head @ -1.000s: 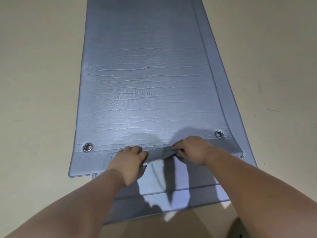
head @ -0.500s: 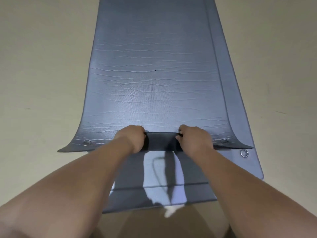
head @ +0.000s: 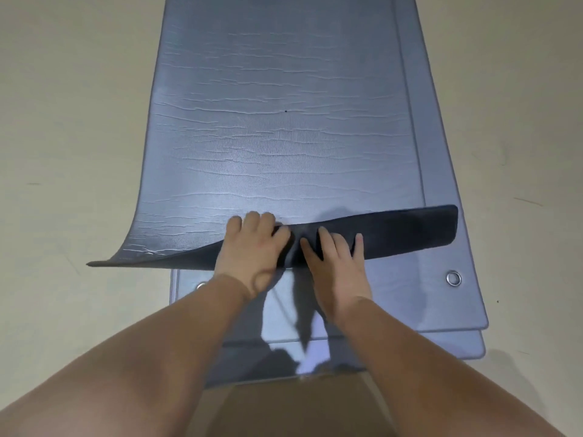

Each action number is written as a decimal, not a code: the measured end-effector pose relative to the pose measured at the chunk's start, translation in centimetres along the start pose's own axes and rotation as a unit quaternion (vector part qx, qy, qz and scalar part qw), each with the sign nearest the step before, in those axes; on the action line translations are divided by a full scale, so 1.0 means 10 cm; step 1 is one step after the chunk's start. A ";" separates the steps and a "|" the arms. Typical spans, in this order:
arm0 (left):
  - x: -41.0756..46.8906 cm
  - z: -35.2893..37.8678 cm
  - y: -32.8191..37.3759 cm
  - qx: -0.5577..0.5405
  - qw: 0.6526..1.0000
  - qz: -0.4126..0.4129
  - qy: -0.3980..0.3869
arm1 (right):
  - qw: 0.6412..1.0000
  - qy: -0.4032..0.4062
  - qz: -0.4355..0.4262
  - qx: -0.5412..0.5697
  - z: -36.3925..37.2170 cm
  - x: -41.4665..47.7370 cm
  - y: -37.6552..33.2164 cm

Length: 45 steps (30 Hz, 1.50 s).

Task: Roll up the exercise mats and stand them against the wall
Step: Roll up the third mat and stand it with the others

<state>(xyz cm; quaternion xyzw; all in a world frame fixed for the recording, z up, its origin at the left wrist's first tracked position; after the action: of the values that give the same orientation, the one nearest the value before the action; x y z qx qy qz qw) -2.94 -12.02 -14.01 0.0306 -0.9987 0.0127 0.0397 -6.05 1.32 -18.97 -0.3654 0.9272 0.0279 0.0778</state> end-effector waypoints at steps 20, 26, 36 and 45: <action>-0.05 0.26 -0.32 -0.111 0.976 -0.053 -0.181 | 0.991 -0.124 -0.014 0.047 -0.38 0.47 0.12; 0.03 0.18 -0.53 -0.273 0.899 -0.064 -0.335 | 0.942 -0.285 -0.036 0.175 -0.42 0.54 0.31; 0.09 0.40 -0.72 -0.172 0.945 -0.188 -0.206 | 0.994 0.017 0.042 0.104 -0.41 0.57 0.37; 0.14 0.29 -0.48 0.007 0.991 -0.128 -0.046 | 0.998 0.030 -0.051 -0.013 -0.11 0.13 0.09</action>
<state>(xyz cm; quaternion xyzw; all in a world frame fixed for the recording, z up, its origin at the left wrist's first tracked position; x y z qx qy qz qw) -4.26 -16.97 -16.66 0.1588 -0.9872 0.0133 -0.0053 -7.73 1.00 -18.13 -0.4137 0.9089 0.0253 0.0461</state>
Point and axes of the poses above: each hand's wrist, its own x-axis towards the middle knuckle, its own z-axis out of the palm, y = z × x, the point moved 8 cm from there along x, towards the middle knuckle, and after that the axes turned 9 degrees about y, right-handed, at the moved point
